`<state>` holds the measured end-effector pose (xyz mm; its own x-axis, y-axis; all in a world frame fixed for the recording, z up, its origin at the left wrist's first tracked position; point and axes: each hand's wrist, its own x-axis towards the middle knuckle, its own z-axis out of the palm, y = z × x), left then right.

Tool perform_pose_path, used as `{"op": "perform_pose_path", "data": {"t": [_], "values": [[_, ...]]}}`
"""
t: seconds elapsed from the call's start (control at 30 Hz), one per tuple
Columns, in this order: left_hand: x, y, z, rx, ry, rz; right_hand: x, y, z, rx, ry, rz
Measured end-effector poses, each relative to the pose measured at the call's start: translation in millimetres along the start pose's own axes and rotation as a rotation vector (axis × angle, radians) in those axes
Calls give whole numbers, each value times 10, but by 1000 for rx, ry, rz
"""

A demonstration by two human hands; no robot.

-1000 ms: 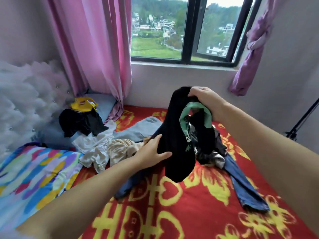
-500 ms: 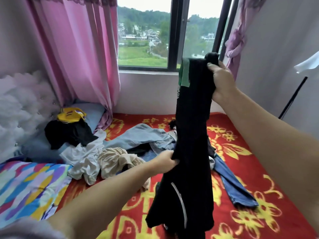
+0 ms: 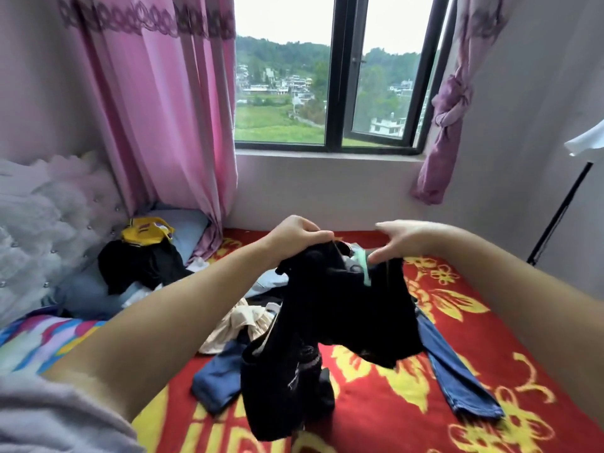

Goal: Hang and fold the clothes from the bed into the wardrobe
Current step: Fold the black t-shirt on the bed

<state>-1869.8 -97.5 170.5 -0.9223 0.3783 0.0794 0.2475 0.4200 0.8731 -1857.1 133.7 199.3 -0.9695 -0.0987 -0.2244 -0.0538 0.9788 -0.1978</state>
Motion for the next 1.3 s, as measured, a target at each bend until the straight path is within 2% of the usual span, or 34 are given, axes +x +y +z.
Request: {"op": "perform_pose_path", "data": {"t": [0.03, 0.1, 0.17, 0.2, 0.27, 0.33, 0.4, 0.47, 0.53, 0.6, 0.7, 0.83, 0.93, 1.0, 1.17, 1.3], "values": [[41, 90, 34, 17, -7, 38, -42, -158, 115, 93, -58, -169], [100, 211, 77, 22, -11, 70, -74, -379, 338, 521, -58, -383], [140, 225, 66, -22, 27, 38, -65, -498, 448, 921, 15, -392], [147, 201, 61, -76, 42, 12, -48, -513, 464, 1005, 57, -361], [119, 104, 41, -267, 19, -44, -13, -514, 477, 969, 149, -285], [48, -47, 16, -498, -121, -76, 49, -498, 485, 990, 199, -232], [-56, -255, 34, -530, -243, -89, 90, -509, 452, 1113, 227, -182], [-140, -441, 84, -462, -237, -84, 101, -488, 370, 1186, 250, -153], [-172, -474, 111, -518, -116, -75, 88, -476, 316, 1170, 261, -168], [-152, -383, 68, -565, -23, -44, 74, -501, 335, 1034, 296, -223], [-114, -209, -14, -427, -24, -8, -28, -556, 447, 724, 336, -367], [-95, -84, -92, -318, -40, -53, -166, -567, 523, 331, 333, -432], [-69, 23, -84, -229, -11, -51, -118, -551, 497, 124, 509, -364], [-40, 64, -82, -162, -6, -11, -72, -519, 460, 128, 624, -343], [-67, -128, -94, -36, -196, 35, -26, -418, 167, 486, 721, -301], [-115, -554, -72, 81, -153, -106, 25, -232, -151, 543, 916, -271]]}}
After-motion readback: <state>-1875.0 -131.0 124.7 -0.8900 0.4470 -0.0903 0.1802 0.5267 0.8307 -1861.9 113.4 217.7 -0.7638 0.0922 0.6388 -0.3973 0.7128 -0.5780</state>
